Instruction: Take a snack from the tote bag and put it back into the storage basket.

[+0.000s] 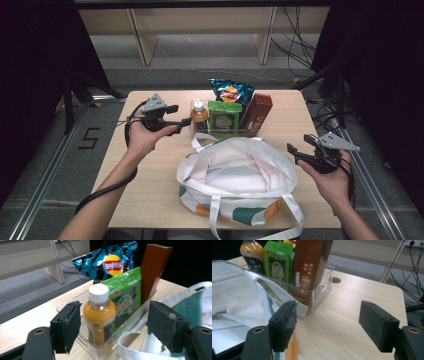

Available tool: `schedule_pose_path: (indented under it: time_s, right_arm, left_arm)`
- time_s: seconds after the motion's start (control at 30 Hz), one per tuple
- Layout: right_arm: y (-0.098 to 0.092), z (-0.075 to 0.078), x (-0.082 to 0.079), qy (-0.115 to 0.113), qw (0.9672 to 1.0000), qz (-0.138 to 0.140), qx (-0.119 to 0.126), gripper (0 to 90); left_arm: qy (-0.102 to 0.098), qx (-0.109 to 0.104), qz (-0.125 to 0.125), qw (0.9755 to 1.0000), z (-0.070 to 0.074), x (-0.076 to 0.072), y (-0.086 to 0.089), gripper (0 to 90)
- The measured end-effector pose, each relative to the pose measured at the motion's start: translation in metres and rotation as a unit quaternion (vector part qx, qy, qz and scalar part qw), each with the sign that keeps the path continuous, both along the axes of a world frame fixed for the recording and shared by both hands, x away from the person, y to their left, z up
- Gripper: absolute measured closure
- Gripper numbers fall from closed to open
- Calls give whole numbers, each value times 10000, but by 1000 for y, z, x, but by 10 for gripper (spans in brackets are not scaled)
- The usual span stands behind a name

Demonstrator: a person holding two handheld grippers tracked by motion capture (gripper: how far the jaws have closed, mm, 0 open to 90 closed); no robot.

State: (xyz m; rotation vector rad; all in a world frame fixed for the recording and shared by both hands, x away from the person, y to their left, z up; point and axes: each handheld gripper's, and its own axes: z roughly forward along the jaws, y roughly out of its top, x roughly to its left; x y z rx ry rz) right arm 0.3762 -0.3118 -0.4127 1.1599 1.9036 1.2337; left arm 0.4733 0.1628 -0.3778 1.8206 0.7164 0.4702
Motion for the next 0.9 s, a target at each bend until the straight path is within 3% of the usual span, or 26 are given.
schedule_pose_path:
  time_s: [0.13, 0.2, 0.27, 0.63, 0.9]
  right_arm:
    - [0, 0, 0, -11, 10000, -6, 0, 311]
    - [-1, 0, 0, -19, 10000, 8, -59, 311]
    - [0, 0, 0, 26, 10000, -35, 47, 311]
    - [0, 0, 0, -10, 10000, -10, 8, 311]
    - [1, -1, 0, -46, 10000, -10, -13, 311]
  left_arm:
    - [-105, -7, -7, 9999, 1, -13, 0, 260]
    - [-103, -125, -7, 9999, 0, -21, -2, 262]
    - [-65, -215, -81, 9997, -3, -27, -4, 262]
    - [-107, -144, -175, 9997, -15, -56, -9, 261]
    - [-71, -330, -271, 9991, -25, -75, -7, 256]
